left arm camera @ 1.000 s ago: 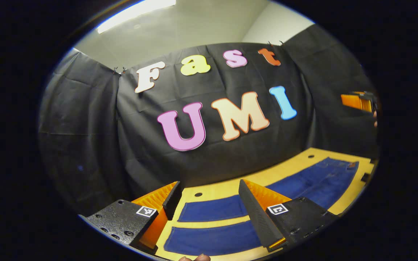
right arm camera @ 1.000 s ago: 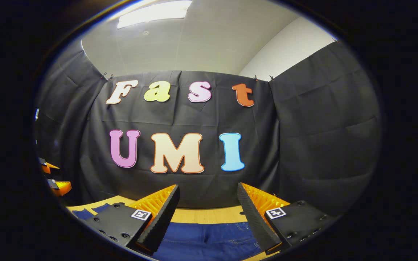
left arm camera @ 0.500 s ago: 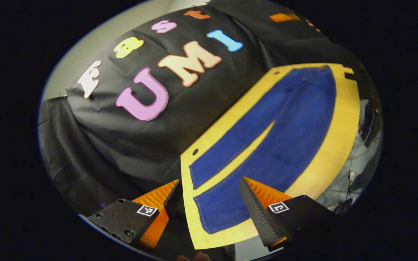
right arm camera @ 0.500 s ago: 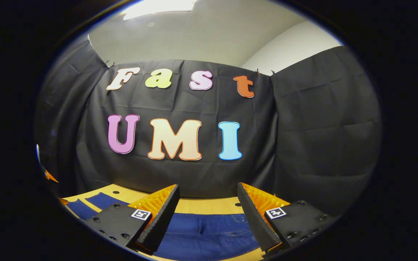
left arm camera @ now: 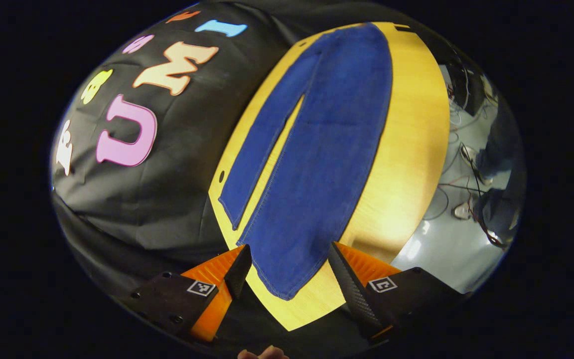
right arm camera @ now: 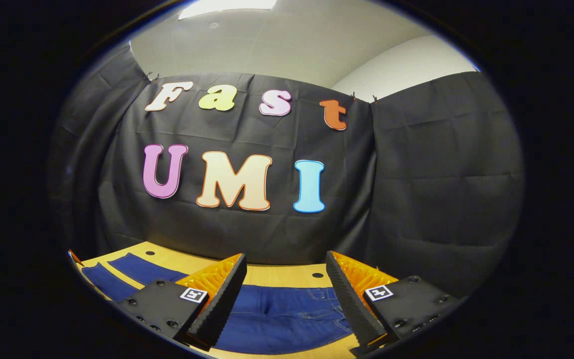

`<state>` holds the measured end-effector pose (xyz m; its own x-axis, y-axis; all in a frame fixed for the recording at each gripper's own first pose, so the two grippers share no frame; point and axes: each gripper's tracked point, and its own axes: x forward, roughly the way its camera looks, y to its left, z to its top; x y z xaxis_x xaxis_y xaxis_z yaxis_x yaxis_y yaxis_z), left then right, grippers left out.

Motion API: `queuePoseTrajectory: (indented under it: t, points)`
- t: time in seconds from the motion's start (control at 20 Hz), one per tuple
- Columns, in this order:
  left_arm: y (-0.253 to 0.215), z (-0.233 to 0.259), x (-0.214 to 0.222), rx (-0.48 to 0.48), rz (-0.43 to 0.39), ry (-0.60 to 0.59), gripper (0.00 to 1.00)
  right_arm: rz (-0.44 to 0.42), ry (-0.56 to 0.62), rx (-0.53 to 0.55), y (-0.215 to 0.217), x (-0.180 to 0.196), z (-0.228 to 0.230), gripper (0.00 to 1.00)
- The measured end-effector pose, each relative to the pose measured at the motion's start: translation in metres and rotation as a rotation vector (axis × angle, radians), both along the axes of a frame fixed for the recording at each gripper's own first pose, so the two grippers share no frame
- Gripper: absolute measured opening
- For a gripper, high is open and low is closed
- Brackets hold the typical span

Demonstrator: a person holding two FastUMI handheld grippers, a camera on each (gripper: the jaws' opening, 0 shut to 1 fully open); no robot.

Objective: Grasp the waist and the cuffs of the jeans and fold them to make the two legs overlap; first hold the waist and fold one-third of the jeans toward the cuffs, then hold the cuffs and fold the remaining one-third in the same direction to finish folding.

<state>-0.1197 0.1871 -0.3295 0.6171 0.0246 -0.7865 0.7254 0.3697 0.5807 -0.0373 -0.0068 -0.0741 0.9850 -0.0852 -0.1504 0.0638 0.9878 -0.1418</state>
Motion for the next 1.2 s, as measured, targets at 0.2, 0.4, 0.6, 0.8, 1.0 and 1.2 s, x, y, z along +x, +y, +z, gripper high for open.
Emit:
queuePoseTrajectory:
  t: [0.2, 0.4, 0.6, 0.8, 1.0, 1.2]
  points:
    - [0.014, -0.028, -0.007, 0.068, -0.047, 0.092, 0.95, -0.027, 0.010, -0.026, -0.011, -0.003, -0.002, 0.99]
    - [0.021, -0.040, 0.005, 0.125, -0.096, 0.111, 0.92, -0.060, 0.022, -0.056, -0.023, -0.013, -0.004, 0.99]
    - [0.021, -0.046, 0.029, 0.154, -0.134, 0.119, 0.89, -0.094, 0.035, -0.062, -0.035, -0.022, -0.007, 1.00]
    - [0.022, -0.054, 0.049, 0.149, -0.142, 0.144, 0.89, -0.109, 0.040, -0.062, -0.042, -0.026, -0.011, 1.00]
    - [0.019, -0.067, 0.035, 0.074, -0.075, 0.251, 0.43, -0.111, 0.050, -0.063, -0.046, -0.029, -0.015, 0.99]
    - [0.014, -0.069, 0.028, 0.032, -0.062, 0.265, 0.13, -0.097, 0.066, -0.086, -0.049, -0.031, -0.022, 0.99]
